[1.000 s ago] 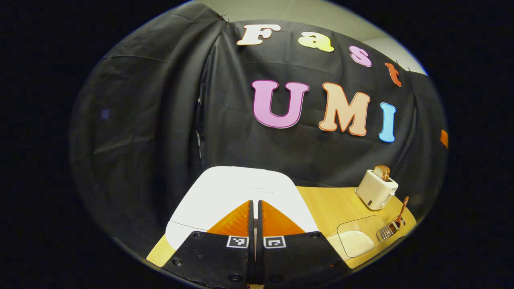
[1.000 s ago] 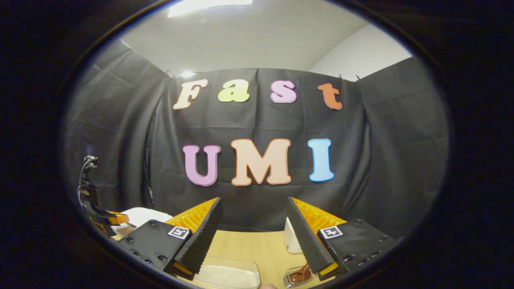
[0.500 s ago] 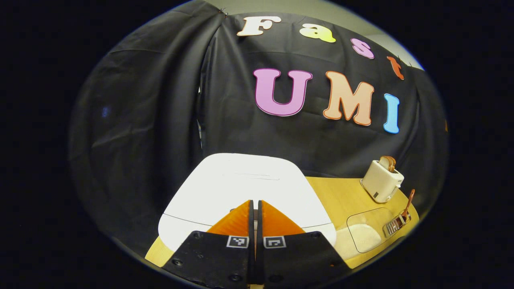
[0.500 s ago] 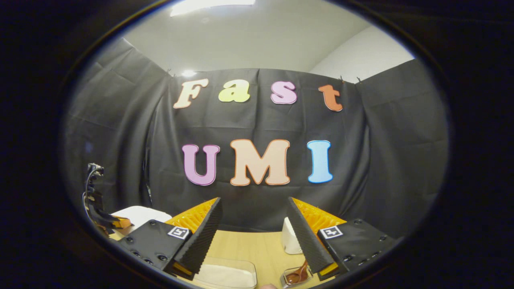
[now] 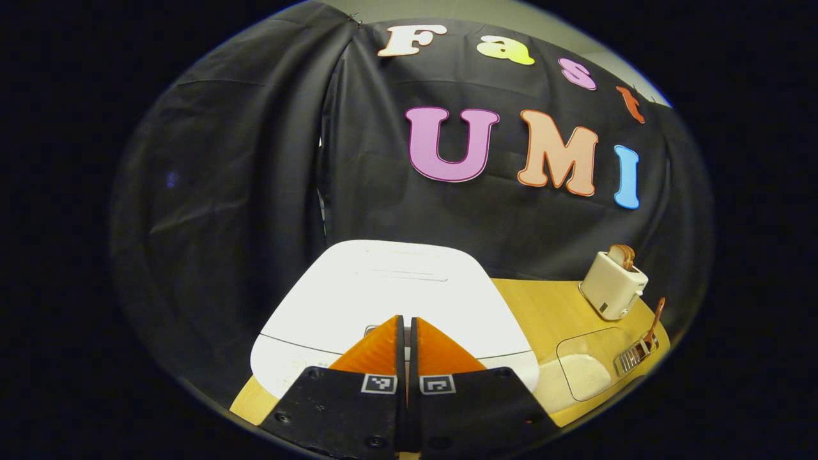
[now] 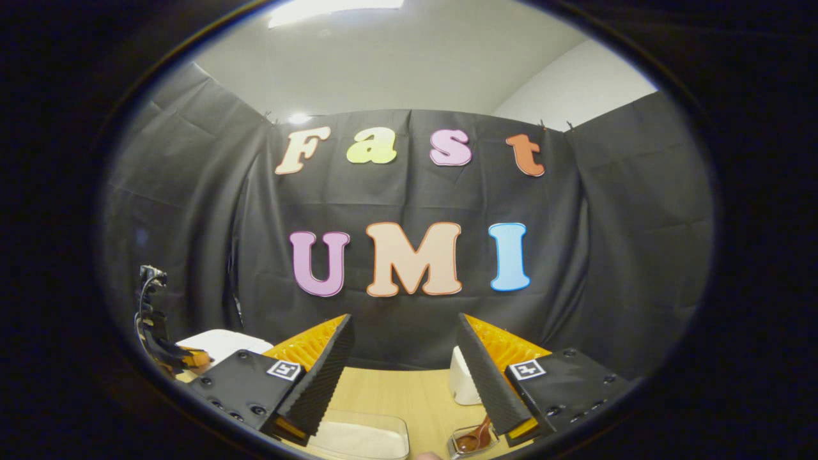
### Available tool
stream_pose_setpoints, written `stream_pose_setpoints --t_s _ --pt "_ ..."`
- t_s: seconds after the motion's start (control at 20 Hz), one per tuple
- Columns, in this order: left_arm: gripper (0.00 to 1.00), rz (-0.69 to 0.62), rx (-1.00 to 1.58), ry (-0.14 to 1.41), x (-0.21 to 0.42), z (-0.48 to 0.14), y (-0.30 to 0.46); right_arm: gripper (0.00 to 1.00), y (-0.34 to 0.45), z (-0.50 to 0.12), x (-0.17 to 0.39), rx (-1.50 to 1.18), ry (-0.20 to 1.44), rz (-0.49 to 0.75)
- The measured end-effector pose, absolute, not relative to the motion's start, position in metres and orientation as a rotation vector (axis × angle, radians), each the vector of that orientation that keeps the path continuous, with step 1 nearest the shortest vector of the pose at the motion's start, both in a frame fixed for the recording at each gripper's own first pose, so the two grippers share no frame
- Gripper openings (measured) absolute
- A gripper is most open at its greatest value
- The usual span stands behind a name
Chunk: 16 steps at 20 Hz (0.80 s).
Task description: Close the left gripper, press the button to open the rice cooker; take a wooden spoon from the chopstick holder with the right hand, scoop a spoonful of rice and pour it into the rice cooker, then put the wooden spoon back into the chopstick holder.
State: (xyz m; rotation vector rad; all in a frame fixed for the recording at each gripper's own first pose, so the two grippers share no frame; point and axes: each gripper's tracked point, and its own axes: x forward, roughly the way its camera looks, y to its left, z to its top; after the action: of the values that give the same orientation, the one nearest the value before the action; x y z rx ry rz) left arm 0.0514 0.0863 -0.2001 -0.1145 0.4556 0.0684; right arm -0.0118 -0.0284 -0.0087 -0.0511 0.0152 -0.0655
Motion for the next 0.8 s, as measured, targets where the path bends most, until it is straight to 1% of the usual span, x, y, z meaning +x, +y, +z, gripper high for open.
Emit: stream_pose_setpoints --t_s 0.65,0.8 --pt "0.00 0.093 -0.046 0.246 0.070 -0.109 0.090 1.00 -0.039 0.000 -0.014 -0.032 -0.007 -0.074" --pt "0.00 0.098 -0.063 0.269 0.068 -0.112 0.088 1.00 -0.041 0.001 -0.016 -0.025 -0.006 -0.074"
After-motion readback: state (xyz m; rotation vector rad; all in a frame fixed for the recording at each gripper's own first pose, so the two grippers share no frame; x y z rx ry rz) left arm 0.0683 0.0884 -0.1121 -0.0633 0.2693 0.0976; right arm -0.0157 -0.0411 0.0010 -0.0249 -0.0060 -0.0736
